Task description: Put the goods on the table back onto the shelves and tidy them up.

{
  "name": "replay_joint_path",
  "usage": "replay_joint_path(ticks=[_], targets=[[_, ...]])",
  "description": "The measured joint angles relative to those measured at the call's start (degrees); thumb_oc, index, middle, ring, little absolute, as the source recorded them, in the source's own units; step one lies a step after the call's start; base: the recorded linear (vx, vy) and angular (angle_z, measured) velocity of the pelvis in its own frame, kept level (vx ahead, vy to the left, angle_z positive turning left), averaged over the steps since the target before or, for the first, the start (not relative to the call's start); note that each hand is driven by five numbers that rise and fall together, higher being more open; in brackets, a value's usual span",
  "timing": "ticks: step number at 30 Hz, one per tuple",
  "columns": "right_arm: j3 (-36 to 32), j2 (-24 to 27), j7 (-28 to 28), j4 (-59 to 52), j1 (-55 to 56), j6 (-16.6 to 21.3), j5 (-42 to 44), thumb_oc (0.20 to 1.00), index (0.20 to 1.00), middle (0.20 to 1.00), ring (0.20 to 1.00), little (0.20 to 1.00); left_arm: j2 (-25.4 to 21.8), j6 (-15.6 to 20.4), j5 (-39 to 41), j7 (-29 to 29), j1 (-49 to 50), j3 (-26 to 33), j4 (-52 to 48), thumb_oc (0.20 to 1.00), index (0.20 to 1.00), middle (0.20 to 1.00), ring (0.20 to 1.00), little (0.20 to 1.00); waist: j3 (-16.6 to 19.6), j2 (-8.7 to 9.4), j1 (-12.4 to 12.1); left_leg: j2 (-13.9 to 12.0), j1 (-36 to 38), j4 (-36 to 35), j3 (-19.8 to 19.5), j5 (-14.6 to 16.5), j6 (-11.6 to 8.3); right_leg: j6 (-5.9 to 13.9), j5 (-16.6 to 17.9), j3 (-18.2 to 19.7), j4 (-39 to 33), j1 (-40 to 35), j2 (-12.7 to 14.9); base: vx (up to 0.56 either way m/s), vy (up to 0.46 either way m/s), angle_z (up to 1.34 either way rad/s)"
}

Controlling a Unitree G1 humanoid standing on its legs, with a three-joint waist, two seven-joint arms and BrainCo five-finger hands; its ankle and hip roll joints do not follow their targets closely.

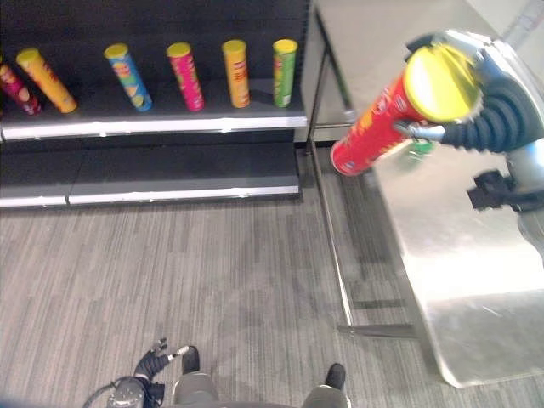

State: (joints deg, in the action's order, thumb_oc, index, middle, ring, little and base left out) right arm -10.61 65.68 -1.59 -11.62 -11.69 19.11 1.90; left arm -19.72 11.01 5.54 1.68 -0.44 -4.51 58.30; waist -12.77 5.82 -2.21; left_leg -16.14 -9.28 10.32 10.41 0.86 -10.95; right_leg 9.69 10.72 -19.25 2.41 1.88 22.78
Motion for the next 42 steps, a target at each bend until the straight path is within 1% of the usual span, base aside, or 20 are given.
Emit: replay_joint_path(ticks=[2,4,7,10,11,12,14,16,19,21,26,30,32,33,35,36,37,39,40,42], targets=[[6.17,-0.14,-0.57,-1.35,-6.52,0.05,-0.79,0.200,0.200,0.200,0.200,0.200,-3.92,0.49,0.07,0.49,0.30,0.86,-1.97,1.000,1.000,1.000,1.000,1.000,0.89,1.48,-1.30,0.26,0.68,1.20,3.37,2.36,1.27,-0.60,4.48,1.62,1.15,4.57,-1.10,-0.15,0.270,-0.71],[8.56,-0.39,-0.65,-4.27,-9.14,0.37,-0.71,0.200,0.200,0.200,0.200,0.200,-5.42,-0.07,0.29,0.91,-0.30,3.66,-1.01,1.000,1.000,1.000,1.000,1.000,0.86,1.57,-1.75,-0.17,0.31,1.77,4.62,2.83,1.59,0.85,6.86,1.60,-0.34,4.62,-1.04,-0.12,0.313,-0.47],[11.22,0.33,-0.62,-4.37,-11.28,0.25,-0.95,0.200,0.200,0.200,0.200,0.200,-5.17,-0.14,0.57,1.19,-0.60,5.30,-1.73,1.000,1.000,1.000,1.000,1.000,1.34,1.50,-1.62,0.67,0.40,1.65,4.44,2.81,1.72,0.32,7.77,3.39,-0.43,4.30,-1.63,-0.16,0.373,-0.01],[12.55,2.15,-0.68,-2.79,-12.98,-0.01,-2.58,0.200,0.200,0.200,0.200,0.200,-5.09,-0.32,0.38,0.50,-1.57,4.25,-0.02,1.000,1.000,1.000,1.000,1.000,1.54,2.94,-2.34,0.72,0.00,0.56,3.84,1.53,1.41,4.10,4.48,5.28,-0.85,4.17,-2.48,-0.07,0.182,0.10],[13.43,2.57,-0.74,-2.35,-13.44,-0.30,-3.35,0.200,0.200,0.200,0.200,0.200,-5.37,-0.48,0.13,0.32,-2.30,3.85,1.78,1.000,1.000,1.000,1.000,1.000,1.92,3.84,-2.19,0.51,-0.76,0.16,2.47,0.80,1.07,6.91,-6.43,8.25,0.64,3.46,-5.46,-0.03,0.123,0.28],[13.92,2.79,-0.71,-2.40,-13.69,-0.76,-3.85,0.200,0.200,0.200,0.200,0.200,-5.30,-0.65,0.13,0.30,-2.63,3.88,2.49,1.000,1.000,1.000,1.000,1.000,2.23,4.32,-2.14,0.31,-0.64,-0.76,2.44,0.20,0.24,4.14,-10.80,8.28,0.25,3.32,-7.13,-0.02,0.136,0.38],[16.44,2.95,-0.69,-1.54,-15.45,-1.37,-6.08,0.200,0.200,0.200,0.200,0.200,-3.01,-1.40,-0.01,-0.32,-1.96,2.24,3.18,1.000,1.000,1.000,1.000,1.000,2.35,3.67,-3.47,-0.20,-0.74,-2.04,2.08,-1.81,0.40,3.07,-9.91,11.45,-4.22,0.16,-9.71,0.00,0.148,0.31],[19.34,2.92,-0.59,-1.20,-16.92,-2.25,-8.65,0.200,0.200,0.200,0.200,0.200,-1.84,-1.42,-0.07,-1.31,-0.86,1.43,2.55,1.000,1.000,1.000,1.000,1.000,2.39,4.23,-4.95,2.55,-0.36,-2.68,1.86,-0.85,0.84,3.18,-9.70,12.48,-5.08,-0.45,-9.09,0.04,0.063,0.15],[20.71,1.73,-0.61,-1.24,-18.20,-2.01,-8.70,0.200,0.200,0.200,0.200,0.200,-2.16,-1.79,-0.13,-1.50,0.50,2.22,2.55,1.000,1.000,1.000,1.000,1.000,2.17,3.81,-5.55,3.14,-0.49,-3.30,0.40,-1.73,1.02,3.91,-10.31,12.72,-4.26,-0.60,-9.20,0.06,0.080,0.20],[22.14,1.30,-0.46,-1.20,-18.84,-2.18,-8.69,0.200,0.200,0.200,0.200,0.200,-2.08,-1.89,-0.15,-1.62,0.89,2.12,1.80,1.000,1.000,1.000,1.000,1.000,1.12,2.36,-5.87,3.32,0.35,-3.16,-0.73,-1.79,1.13,5.36,-12.81,13.28,-2.97,-1.80,-9.17,0.03,0.112,0.31],[21.46,3.29,-0.45,-0.14,-17.41,-2.73,-8.67,0.200,0.200,0.200,0.200,0.200,0.13,-1.85,0.28,-1.62,1.25,1.87,0.07,1.000,1.000,1.000,1.000,1.000,-0.43,-1.33,-6.18,3.03,-0.13,-1.27,-3.53,-1.80,1.22,4.86,-14.21,10.84,-4.13,-5.65,-9.59,0.07,0.265,0.35],[21.27,3.13,-0.36,0.11,-16.06,-3.51,-8.60,0.200,0.200,0.200,0.200,0.200,0.01,-1.94,0.32,-1.33,0.55,1.85,0.30,1.000,1.000,1.000,1.000,1.000,-0.53,-0.83,-5.57,1.38,-4.45,-0.06,-3.98,-1.08,0.53,3.32,-12.81,10.69,-3.45,-2.29,-10.56,0.18,0.346,0.04],[15.91,1.28,-0.74,0.92,-9.62,-3.16,-8.44,0.200,0.200,0.200,0.200,0.200,-1.23,-1.73,0.55,-0.93,-0.95,-0.26,0.45,1.000,1.000,1.000,1.000,1.000,-0.55,0.45,-5.32,-0.92,-11.16,10.93,-6.92,3.08,-1.06,2.89,-13.04,14.28,-4.10,-2.21,-9.59,0.31,0.715,0.12],[14.93,-1.09,-0.98,2.74,-5.59,-3.86,-8.47,0.200,0.200,0.200,0.200,0.200,-1.36,-1.72,0.57,-0.33,-0.55,-1.22,0.76,1.000,1.000,1.000,1.000,1.000,-0.45,0.37,-4.83,-6.13,-12.54,11.93,-7.13,4.98,-1.51,2.81,-13.52,15.30,-4.12,-2.59,-9.59,0.26,0.677,-0.03],[17.43,-1.51,-0.39,5.55,-5.64,-4.65,-8.64,0.200,0.200,0.200,0.200,0.200,-0.25,-1.50,0.56,-0.03,0.76,-0.81,0.30,1.000,1.000,1.000,1.000,1.000,-0.25,-0.88,-4.06,-8.88,-9.72,4.85,-6.53,2.34,-0.73,2.93,-13.66,15.30,-2.67,-2.18,-8.94,0.20,0.646,-0.36],[19.48,-3.19,-0.18,6.62,-6.05,-5.67,-8.65,0.200,0.200,0.200,0.200,0.200,-0.57,-1.53,0.52,0.14,1.25,-1.07,0.23,1.000,1.000,1.000,1.000,1.000,-0.69,0.16,-3.73,-7.94,-7.19,3.84,-4.74,-0.35,-3.69,3.99,-12.93,15.71,-2.09,-2.19,-5.68,0.24,0.990,-0.75],[23.91,-5.86,0.26,6.21,-8.33,-6.43,-8.69,0.200,0.200,0.200,0.200,0.200,-1.80,-1.71,0.48,0.27,0.94,-0.60,0.39,1.000,1.000,1.000,1.000,1.000,-0.80,1.86,-3.75,-5.78,-7.19,8.99,-3.24,3.19,-3.42,0.38,-10.07,15.71,-2.21,-1.55,-3.03,0.17,0.716,-0.91],[25.48,-7.43,1.12,4.07,-8.55,-4.65,-8.68,0.200,0.200,0.200,0.200,0.200,-2.36,-1.62,0.08,0.92,-0.93,0.32,0.26,1.000,1.000,1.000,1.000,1.000,-0.60,1.35,-4.78,-4.93,-8.65,16.09,-1.76,8.71,-2.18,-3.38,-5.18,13.16,-2.41,-1.61,-0.78,0.06,0.458,-0.56],[25.52,-8.50,1.18,3.76,-8.74,-4.51,-8.71,0.200,0.200,0.200,0.200,0.200,-3.19,-1.57,0.10,0.99,-1.78,0.56,-0.53,1.000,1.000,1.000,1.000,1.000,-0.30,1.73,-3.79,-3.62,-8.63,17.09,-0.74,10.16,-1.09,-4.38,-2.45,12.94,-2.00,-0.94,-0.24,0.10,0.608,-0.36],[26.12,-12.66,1.14,3.38,-9.83,-4.87,-8.73,0.200,0.200,0.200,0.200,0.200,-4.78,-1.22,0.09,1.12,-2.78,1.21,-1.52,1.000,1.000,1.000,1.000,1.000,0.28,1.82,-4.03,-2.45,-8.63,17.40,1.29,10.68,0.85,-4.97,7.77,11.91,-0.90,2.32,0.76,0.09,0.464,-0.21]])
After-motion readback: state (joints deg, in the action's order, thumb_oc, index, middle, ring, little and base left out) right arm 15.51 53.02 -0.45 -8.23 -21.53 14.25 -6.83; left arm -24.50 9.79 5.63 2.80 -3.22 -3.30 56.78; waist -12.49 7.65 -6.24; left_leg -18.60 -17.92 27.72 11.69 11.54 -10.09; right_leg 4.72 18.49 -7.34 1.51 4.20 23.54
